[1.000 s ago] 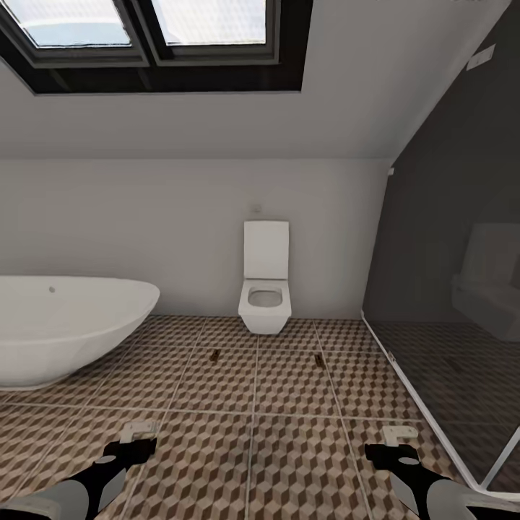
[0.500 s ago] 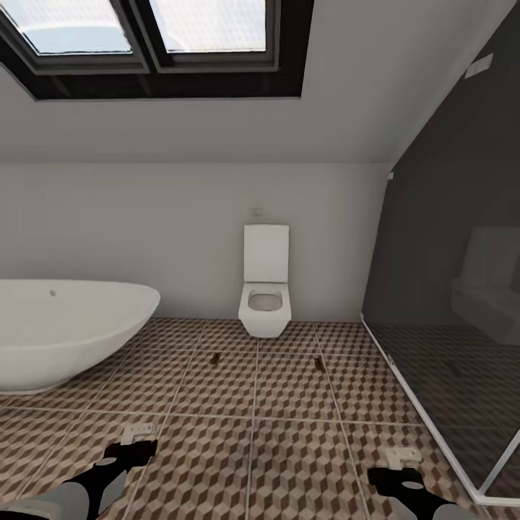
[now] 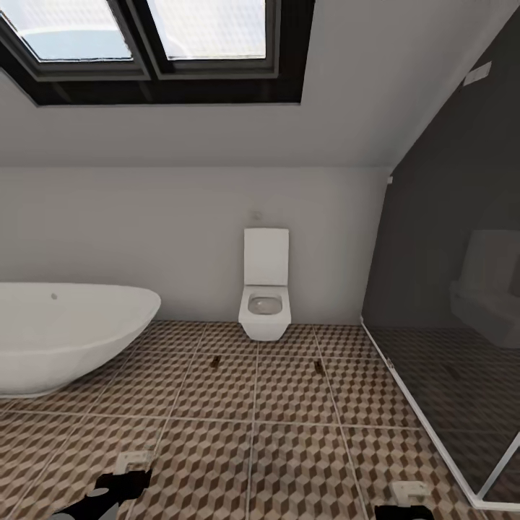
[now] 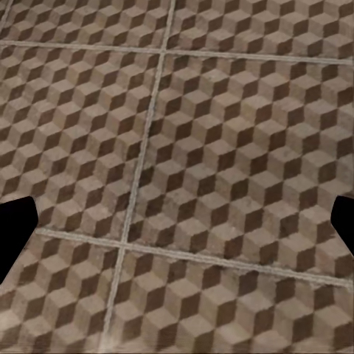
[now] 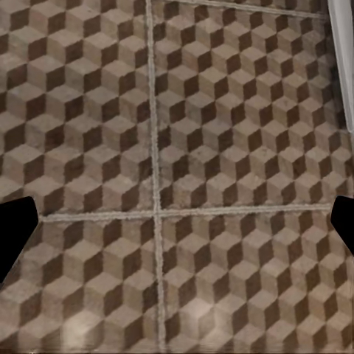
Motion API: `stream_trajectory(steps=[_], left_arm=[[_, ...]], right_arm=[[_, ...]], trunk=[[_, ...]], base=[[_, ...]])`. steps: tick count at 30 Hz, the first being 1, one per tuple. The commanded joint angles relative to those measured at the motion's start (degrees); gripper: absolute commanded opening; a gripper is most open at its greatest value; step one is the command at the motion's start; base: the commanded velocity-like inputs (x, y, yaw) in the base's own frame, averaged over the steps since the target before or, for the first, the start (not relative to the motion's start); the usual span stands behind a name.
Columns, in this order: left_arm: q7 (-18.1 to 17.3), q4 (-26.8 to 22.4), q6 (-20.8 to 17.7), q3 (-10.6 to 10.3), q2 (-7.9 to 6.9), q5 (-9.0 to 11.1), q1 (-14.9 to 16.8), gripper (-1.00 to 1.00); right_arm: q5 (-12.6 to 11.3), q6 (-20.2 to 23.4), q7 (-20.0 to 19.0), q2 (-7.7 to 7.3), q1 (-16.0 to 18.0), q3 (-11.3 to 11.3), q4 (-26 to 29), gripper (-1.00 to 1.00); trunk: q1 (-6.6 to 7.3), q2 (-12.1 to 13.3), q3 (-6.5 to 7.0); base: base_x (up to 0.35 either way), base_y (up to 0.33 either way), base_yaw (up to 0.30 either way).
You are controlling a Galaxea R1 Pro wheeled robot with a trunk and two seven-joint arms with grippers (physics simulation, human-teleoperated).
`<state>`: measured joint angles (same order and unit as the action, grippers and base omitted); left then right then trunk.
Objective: Take the four mousetraps from the cabinet in the bathroom and place them on the bathroom floor. Make sure all four end up on the same floor surface, and ensure that at least two of them are either under or directly next to the same bathroom sink.
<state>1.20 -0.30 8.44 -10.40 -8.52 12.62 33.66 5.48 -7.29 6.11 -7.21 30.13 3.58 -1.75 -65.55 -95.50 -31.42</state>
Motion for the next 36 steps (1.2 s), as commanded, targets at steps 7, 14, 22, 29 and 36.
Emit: stream_trajectory(steps=[7,14,22,29,36], left_arm=[[0.1,0.0,0.1,-0.5,0.05,0.4,-2.3,1.0],[0.2,0.1,-0.2,-0.5,0.07,0.5,-4.1,1.0],[0.1,0.1,-0.4,-0.5,0.06,0.5,-6.5,1.0],[-0.1,0.1,-1.5,-0.5,0.18,0.5,-9.2,1.0],[-1.1,0.1,-3.1,-0.5,0.47,0.5,-12.5,1.0]], right_arm=[[0.6,-0.2,0.2,-0.01,-2.2,0.4,-0.2,1.0],[0.6,-0.2,0.2,0.0,-5.0,0.4,-0.2,1.0],[0.6,-0.3,0.2,0.11,-8.6,0.4,-0.2,1.0],[0.6,-0.6,0.1,1.18,-12.4,0.4,-0.2,1.0],[0.6,-0.3,0.0,2.92,-16.0,0.4,-0.2,1.0]], trunk=[[1.55,2.8,1.21],[3.09,5.6,2.46],[4.84,8.8,3.9],[6.38,11.6,5.16],[7.92,14.4,6.41]], base=[[0.0,0.0,0.0],[0.0,0.0,0.0],[0.0,0.0,0.0],[0.0,0.0,0.0],[0.0,0.0,0.0]])
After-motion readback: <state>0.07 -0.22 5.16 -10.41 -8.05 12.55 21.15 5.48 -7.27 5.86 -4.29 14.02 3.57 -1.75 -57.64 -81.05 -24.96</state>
